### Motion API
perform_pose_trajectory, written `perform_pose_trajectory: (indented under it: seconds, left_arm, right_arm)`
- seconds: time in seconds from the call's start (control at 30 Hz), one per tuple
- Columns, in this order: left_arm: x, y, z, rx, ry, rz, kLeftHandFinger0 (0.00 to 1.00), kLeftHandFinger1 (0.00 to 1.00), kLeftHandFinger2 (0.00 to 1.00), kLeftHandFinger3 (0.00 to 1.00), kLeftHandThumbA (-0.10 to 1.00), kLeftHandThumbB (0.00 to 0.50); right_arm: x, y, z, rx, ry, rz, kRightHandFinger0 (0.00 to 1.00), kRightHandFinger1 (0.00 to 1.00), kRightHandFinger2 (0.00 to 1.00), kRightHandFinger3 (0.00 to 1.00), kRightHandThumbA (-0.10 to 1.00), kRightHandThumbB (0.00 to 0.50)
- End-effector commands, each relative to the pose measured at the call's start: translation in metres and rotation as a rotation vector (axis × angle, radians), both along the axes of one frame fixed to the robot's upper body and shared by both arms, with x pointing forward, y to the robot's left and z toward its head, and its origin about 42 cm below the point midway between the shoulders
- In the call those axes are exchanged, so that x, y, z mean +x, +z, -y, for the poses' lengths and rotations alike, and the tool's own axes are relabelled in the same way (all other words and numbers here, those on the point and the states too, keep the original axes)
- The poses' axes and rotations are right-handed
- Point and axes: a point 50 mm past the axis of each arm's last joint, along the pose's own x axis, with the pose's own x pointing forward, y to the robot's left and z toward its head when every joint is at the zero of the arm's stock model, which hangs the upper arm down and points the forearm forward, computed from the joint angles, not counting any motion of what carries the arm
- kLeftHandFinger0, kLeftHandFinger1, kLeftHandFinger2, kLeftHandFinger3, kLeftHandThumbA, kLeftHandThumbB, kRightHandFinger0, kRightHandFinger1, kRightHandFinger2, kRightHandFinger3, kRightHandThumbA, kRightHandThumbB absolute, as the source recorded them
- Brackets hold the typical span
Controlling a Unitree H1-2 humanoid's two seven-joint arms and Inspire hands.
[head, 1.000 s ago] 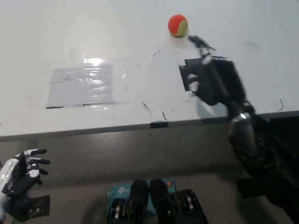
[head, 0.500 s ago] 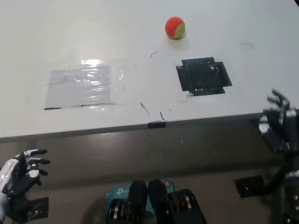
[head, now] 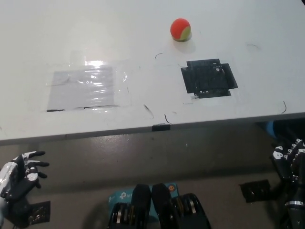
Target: The robot uses right hand to squeeze a small tennis ball placed on the black area of the table
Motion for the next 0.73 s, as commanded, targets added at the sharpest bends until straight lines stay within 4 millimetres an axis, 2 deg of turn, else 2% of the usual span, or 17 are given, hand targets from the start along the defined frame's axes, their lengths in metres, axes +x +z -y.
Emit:
perform_pose_trajectory:
  seconds: [0.0, 0.07, 0.1, 0.13, 0.2, 0.23, 0.3, 0.37, 0.47, 0.53, 0.7]
  left_arm:
    - [0.000, 0.015, -0.012, 0.044, 0.020, 0.049, 0.38, 0.47, 0.59, 0.72, -0.05, 0.132]
    - [0.001, 0.014, -0.013, 0.049, 0.018, 0.048, 0.38, 0.48, 0.60, 0.72, -0.05, 0.124]
    - [0.001, 0.015, -0.012, 0.047, 0.019, 0.048, 0.35, 0.45, 0.59, 0.72, -0.03, 0.132]
    - [0.002, 0.016, -0.012, 0.044, 0.023, 0.051, 0.34, 0.45, 0.59, 0.72, -0.03, 0.129]
    - [0.003, 0.016, -0.012, 0.040, 0.019, 0.048, 0.34, 0.45, 0.58, 0.72, -0.03, 0.131]
    - [0.003, 0.016, -0.012, 0.043, 0.013, 0.039, 0.35, 0.46, 0.58, 0.71, -0.02, 0.133]
    - [0.004, 0.016, -0.014, 0.063, 0.003, 0.007, 0.37, 0.48, 0.58, 0.69, 0.07, 0.143]
    - [0.004, 0.017, -0.013, 0.061, -0.008, -0.006, 0.34, 0.46, 0.56, 0.68, 0.03, 0.139]
    - [0.005, 0.017, -0.014, 0.048, -0.015, 0.001, 0.34, 0.46, 0.54, 0.64, 0.01, 0.145]
    - [0.004, 0.016, -0.014, 0.054, -0.010, -0.009, 0.32, 0.44, 0.53, 0.64, 0.04, 0.154]
    - [0.004, 0.016, -0.014, 0.055, -0.013, -0.005, 0.35, 0.47, 0.56, 0.66, 0.00, 0.138]
  right_arm:
    - [0.013, 0.017, 0.000, 0.056, 0.003, 0.138, 0.34, 0.54, 0.67, 0.81, 0.15, 0.234]
    - [0.014, 0.015, 0.000, 0.044, 0.013, 0.118, 0.34, 0.55, 0.67, 0.80, 0.16, 0.241]
    - [0.014, 0.015, -0.002, 0.072, 0.036, 0.091, 0.34, 0.58, 0.69, 0.81, 0.12, 0.237]
    - [0.019, 0.017, -0.003, 0.080, 0.059, 0.069, 0.36, 0.57, 0.69, 0.81, 0.14, 0.226]
    - [0.020, 0.016, -0.004, 0.113, 0.115, -0.002, 0.36, 0.55, 0.67, 0.83, 0.21, 0.237]
    - [0.021, 0.015, -0.003, 0.120, 0.147, -0.026, 0.32, 0.50, 0.65, 0.87, 0.26, 0.257]
    - [0.028, 0.016, -0.003, 0.137, 0.199, -0.100, 0.26, 0.42, 0.63, 0.95, 0.40, 0.293]
    - [0.029, 0.015, -0.003, 0.121, 0.221, -0.129, 0.22, 0.38, 0.63, 0.99, 0.45, 0.288]
    - [0.028, 0.015, -0.003, 0.110, 0.238, -0.141, 0.19, 0.35, 0.62, 0.97, 0.46, 0.273]
    - [0.027, 0.015, -0.003, 0.119, 0.242, -0.141, 0.16, 0.28, 0.55, 0.93, 0.46, 0.290]
    - [0.027, 0.014, -0.002, 0.125, 0.242, -0.142, 0.15, 0.27, 0.53, 0.92, 0.45, 0.295]
